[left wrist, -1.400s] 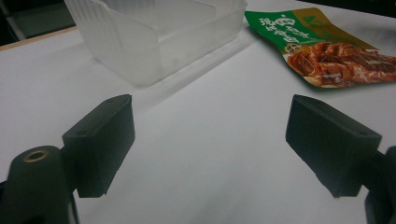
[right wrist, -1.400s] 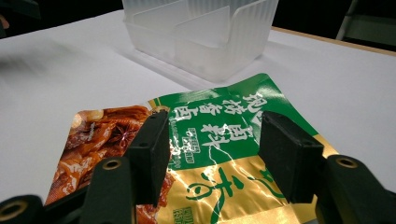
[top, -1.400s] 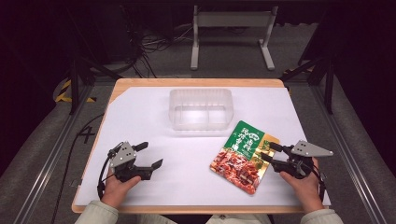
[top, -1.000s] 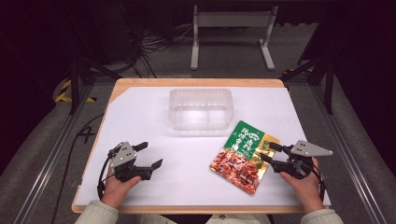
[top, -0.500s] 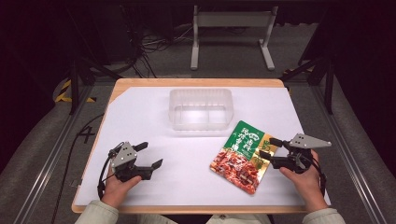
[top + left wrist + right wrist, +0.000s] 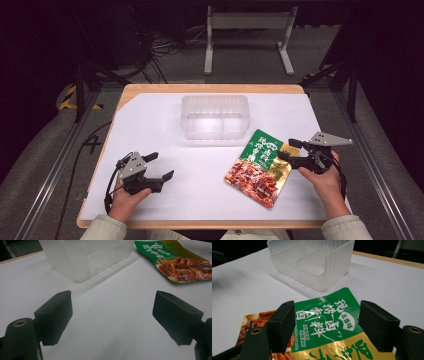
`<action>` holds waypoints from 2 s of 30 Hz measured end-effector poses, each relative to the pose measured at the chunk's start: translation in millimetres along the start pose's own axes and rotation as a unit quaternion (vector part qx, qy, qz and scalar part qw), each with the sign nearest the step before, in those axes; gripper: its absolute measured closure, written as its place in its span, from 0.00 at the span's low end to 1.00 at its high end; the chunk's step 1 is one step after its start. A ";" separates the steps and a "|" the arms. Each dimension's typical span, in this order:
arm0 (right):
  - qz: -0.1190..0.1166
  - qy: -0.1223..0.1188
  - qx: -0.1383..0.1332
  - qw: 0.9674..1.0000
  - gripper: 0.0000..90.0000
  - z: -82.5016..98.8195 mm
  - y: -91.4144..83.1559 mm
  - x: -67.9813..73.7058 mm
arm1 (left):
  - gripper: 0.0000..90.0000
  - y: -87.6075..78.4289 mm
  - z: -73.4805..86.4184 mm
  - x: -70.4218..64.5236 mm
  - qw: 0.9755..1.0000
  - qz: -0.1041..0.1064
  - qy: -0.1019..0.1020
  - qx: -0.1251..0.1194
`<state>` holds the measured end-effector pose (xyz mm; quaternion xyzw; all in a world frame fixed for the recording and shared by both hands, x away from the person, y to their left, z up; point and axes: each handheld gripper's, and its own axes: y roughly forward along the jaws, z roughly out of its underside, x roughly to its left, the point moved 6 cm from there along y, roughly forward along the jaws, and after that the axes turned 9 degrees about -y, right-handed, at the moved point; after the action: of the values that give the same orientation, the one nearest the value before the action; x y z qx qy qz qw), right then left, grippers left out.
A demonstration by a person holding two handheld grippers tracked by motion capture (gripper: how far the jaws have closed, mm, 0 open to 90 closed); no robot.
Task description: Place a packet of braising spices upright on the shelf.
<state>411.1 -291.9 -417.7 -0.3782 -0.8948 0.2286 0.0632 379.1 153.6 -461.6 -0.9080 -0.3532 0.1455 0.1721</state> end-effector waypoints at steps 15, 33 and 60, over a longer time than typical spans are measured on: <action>0.033 0.070 0.022 0.997 0.31 15.0 20.6 -38.6 | 0.19 0.2 0.0 0.1 1.000 0.000 0.001 0.000; 0.041 0.089 0.087 0.991 0.29 40.0 31.9 -52.2 | 0.19 0.0 -0.3 -0.4 1.000 0.003 0.002 -0.001; 0.008 0.108 0.124 0.986 0.35 49.1 30.8 -49.9 | 0.19 -0.1 -0.7 -0.2 1.000 0.001 0.002 -0.001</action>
<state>452.3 -326.1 -472.3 -0.3972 -0.8444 0.2960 0.2038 379.2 153.4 -460.9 -0.9087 -0.3523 0.1432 0.1720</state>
